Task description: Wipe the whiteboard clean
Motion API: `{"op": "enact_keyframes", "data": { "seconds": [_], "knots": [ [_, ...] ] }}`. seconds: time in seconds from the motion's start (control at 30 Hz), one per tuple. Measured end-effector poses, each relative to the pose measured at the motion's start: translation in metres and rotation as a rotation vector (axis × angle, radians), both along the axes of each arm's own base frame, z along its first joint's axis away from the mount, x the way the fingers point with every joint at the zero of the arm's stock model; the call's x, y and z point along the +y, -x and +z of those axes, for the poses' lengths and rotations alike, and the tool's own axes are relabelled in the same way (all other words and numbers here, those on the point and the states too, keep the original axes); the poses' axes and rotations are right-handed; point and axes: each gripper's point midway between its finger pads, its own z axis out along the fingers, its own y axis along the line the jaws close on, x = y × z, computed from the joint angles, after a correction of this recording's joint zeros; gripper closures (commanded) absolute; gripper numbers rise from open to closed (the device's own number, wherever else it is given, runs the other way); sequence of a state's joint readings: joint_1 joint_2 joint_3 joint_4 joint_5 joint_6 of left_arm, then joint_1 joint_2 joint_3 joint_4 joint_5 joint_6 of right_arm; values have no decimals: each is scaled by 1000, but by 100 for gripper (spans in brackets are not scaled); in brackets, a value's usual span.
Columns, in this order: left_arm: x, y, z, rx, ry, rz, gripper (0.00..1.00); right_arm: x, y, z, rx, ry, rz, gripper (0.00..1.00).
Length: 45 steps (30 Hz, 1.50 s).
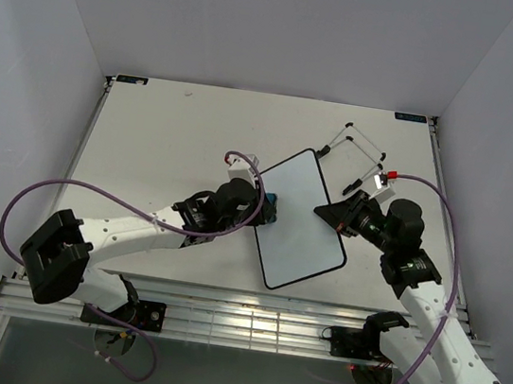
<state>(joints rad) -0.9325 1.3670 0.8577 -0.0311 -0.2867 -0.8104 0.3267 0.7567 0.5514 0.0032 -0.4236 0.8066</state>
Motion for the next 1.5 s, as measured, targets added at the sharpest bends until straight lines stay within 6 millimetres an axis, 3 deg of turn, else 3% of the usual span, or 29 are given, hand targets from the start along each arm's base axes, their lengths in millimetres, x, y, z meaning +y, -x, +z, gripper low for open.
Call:
{"op": "enact_keyframes", "data": {
  "seconds": [0.27,0.57,0.83,1.03,1.2,1.4,1.5],
  "knots": [
    [-15,45,-26,119,-20,-81,100,-2,-8,-11,7,44,-16,92],
    [-13,72,-52,204,-38,-85,100,-4,-16,-8,-10,66,-36,92],
    [-15,65,-42,147,-70,-98,100,-3,-18,-4,-28,54,-38,92],
    [-44,57,-16,69,-42,-178,100,-3,-21,1,-48,49,-43,92],
    [-62,59,-14,44,-58,-215,100,-5,-24,-5,-49,70,-51,92],
    [-54,49,-18,71,-64,-165,100,-6,-24,-7,-44,77,-50,92],
    [-30,31,-26,88,-52,-102,100,-6,-24,-5,-42,70,-52,92]
  ]
}}
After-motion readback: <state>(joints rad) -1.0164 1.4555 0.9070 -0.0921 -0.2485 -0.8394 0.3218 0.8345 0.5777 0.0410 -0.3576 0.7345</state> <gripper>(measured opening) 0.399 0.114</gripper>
